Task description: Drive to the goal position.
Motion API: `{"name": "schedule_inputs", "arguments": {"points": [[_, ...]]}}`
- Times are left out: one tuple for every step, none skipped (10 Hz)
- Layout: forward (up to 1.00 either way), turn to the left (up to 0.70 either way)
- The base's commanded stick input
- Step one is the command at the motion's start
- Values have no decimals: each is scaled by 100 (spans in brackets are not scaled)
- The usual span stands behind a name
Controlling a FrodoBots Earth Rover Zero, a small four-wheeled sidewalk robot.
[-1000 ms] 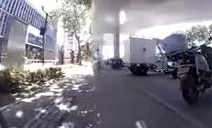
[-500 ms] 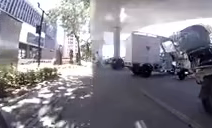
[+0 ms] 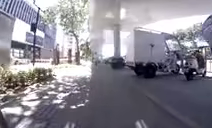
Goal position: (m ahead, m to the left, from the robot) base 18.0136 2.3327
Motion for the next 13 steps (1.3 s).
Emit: {"name": "schedule_inputs", "arguments": {"points": [[70,0],[70,0],[70,0],[70,0],[70,0],[70,0],[70,0],[70,2],[70,13],[70,14],[70,0],[70,0],[70,0]]}}
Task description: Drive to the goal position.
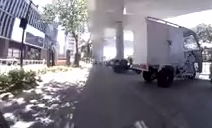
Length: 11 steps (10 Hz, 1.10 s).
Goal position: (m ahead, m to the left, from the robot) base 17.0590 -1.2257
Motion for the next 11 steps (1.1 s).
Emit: {"name": "schedule_inputs", "arguments": {"points": [[70,0],[70,0],[70,0],[70,0],[70,0],[70,0],[70,0],[70,0],[70,0],[70,0],[70,0]]}}
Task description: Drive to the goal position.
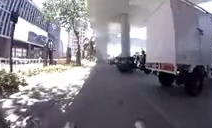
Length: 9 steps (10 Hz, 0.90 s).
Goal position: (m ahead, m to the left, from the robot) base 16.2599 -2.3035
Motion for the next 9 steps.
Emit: {"name": "schedule_inputs", "arguments": {"points": [[70,0],[70,0],[70,0],[70,0],[70,0],[70,0],[70,0],[70,0],[70,14]]}}
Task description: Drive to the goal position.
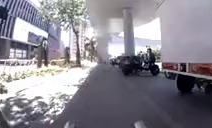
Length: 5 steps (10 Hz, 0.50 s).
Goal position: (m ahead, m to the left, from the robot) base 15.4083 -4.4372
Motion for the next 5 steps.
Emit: {"name": "schedule_inputs", "arguments": {"points": [[70,14],[70,7],[70,0],[70,0],[70,0]]}}
